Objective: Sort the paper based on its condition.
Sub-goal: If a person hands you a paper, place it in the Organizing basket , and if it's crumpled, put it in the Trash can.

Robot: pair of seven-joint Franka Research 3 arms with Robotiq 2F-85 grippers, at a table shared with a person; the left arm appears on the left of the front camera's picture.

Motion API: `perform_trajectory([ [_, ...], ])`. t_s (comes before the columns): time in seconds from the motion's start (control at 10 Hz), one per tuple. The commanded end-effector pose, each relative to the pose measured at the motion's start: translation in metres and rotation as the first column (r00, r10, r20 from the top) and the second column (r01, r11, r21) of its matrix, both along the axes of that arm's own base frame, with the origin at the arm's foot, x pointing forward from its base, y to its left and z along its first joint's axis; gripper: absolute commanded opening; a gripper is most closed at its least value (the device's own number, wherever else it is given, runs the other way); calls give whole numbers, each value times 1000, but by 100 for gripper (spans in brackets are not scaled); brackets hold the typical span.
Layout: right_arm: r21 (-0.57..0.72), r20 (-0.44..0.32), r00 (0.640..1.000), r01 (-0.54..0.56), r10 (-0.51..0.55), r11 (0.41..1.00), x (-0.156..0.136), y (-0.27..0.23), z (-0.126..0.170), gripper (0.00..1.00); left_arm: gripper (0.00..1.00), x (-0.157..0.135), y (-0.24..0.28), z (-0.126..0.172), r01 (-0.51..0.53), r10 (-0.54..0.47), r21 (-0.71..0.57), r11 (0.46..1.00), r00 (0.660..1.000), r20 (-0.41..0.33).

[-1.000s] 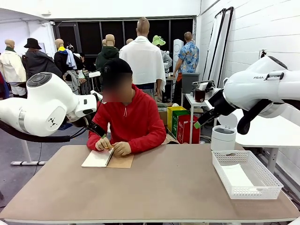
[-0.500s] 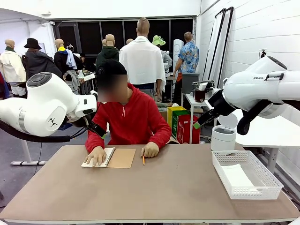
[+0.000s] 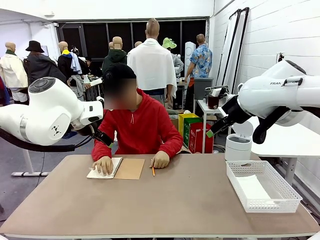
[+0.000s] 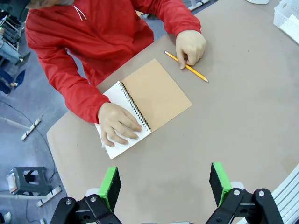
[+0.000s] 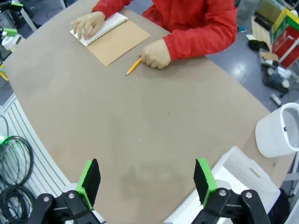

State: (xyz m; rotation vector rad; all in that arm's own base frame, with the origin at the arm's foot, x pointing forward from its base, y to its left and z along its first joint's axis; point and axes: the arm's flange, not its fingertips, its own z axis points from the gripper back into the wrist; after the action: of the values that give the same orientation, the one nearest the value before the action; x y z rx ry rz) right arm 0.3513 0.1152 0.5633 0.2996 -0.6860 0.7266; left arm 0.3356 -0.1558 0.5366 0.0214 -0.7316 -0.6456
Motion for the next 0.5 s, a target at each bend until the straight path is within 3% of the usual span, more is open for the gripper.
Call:
perform_trajectory([
  [0.0,-1,-2,1000,1,-1,1000,0,-2,1,100,100,0,1,0,2,-2,4,1000,1000,-1],
  [0.4,-1,-2,1000,1,-1,1000,0,-2,1,100,100,0,1,0,2,-2,4,1000,1000,-1],
])
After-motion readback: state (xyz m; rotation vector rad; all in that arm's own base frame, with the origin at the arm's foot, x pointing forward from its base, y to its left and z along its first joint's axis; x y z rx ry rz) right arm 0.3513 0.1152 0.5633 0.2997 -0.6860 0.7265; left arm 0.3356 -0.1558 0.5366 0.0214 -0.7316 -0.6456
